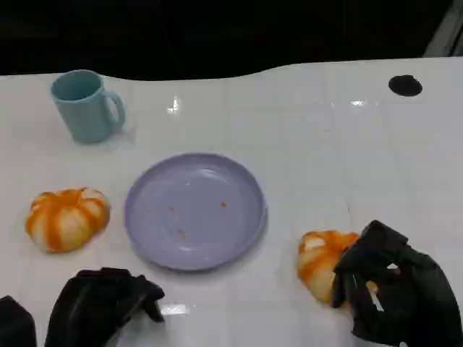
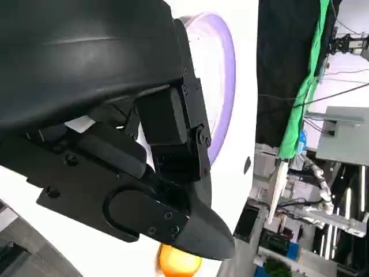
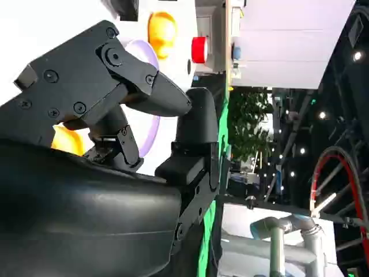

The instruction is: Grasp the bread from the table and place it into the plate.

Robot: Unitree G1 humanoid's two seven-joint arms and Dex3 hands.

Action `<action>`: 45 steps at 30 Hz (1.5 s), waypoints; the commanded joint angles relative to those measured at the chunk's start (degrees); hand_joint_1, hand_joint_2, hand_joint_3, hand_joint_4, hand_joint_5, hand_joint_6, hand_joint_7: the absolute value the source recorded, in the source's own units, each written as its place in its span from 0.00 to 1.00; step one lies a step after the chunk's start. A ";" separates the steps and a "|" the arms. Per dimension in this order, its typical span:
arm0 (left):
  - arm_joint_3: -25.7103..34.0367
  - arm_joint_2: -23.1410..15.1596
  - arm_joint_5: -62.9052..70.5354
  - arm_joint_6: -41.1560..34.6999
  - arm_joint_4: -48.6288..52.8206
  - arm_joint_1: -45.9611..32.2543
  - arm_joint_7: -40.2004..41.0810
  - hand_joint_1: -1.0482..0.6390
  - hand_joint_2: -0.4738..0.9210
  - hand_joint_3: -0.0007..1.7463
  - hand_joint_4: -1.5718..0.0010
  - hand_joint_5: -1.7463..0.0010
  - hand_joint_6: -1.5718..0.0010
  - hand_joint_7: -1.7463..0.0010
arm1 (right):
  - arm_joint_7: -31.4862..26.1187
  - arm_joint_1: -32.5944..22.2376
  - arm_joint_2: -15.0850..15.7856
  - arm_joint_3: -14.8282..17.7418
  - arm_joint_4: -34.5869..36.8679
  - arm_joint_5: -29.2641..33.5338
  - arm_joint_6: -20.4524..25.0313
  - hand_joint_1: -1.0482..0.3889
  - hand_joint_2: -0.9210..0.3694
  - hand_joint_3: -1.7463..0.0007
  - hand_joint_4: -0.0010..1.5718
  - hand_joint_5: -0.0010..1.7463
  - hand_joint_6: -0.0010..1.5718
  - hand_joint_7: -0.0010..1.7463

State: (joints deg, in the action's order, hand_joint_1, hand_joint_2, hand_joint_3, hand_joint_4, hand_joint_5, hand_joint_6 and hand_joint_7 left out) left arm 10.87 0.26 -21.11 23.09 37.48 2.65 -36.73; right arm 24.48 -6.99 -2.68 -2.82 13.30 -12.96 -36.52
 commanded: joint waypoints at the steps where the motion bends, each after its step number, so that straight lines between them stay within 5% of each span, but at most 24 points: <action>1: 0.65 -0.97 -0.41 0.09 0.42 -0.23 -0.70 0.01 0.92 0.00 0.51 0.06 0.00 0.90 | 0.42 0.54 0.64 0.59 0.71 -0.88 -0.97 0.51 0.36 0.33 0.49 1.00 0.43 0.91; 22: 0.64 -0.91 -0.04 0.70 0.64 -0.22 -0.59 0.00 0.93 0.00 0.51 0.06 0.00 0.90 | 0.91 0.23 0.31 0.54 -0.36 -2.27 -0.59 0.52 0.37 0.32 0.49 1.00 0.42 0.88; 28: 0.37 -0.92 0.68 1.00 0.58 -0.13 -0.01 0.00 0.93 0.00 0.50 0.06 0.00 0.90 | 0.74 1.99 3.00 1.51 0.28 1.93 -4.95 0.49 0.20 0.56 0.43 0.95 0.43 0.73; 30: 0.35 -0.85 0.73 0.92 0.51 -0.15 0.07 0.00 0.94 0.00 0.50 0.06 0.00 0.90 | 0.83 2.85 4.33 1.69 0.05 3.27 -5.78 0.47 0.09 0.75 0.42 0.88 0.43 0.64; 33: 0.35 -0.74 0.68 0.48 0.23 -0.21 0.28 0.00 0.93 0.00 0.51 0.06 0.00 0.90 | 0.55 3.65 6.89 1.78 -1.09 5.83 -5.66 0.44 0.02 0.87 0.39 0.77 0.42 0.53; 45: 0.34 -0.53 0.26 -0.15 -0.09 -0.06 0.02 0.01 0.92 0.00 0.51 0.06 0.00 0.90 | -8.26 4.63 19.93 3.82 -12.27 32.46 -6.27 0.34 0.00 0.88 0.20 0.36 0.27 0.15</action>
State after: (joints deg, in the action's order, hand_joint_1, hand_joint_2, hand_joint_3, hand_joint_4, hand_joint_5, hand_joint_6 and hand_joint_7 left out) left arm 10.93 0.31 -20.86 23.22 37.63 2.77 -37.05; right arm 17.31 -2.65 13.95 0.24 4.38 16.38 -42.70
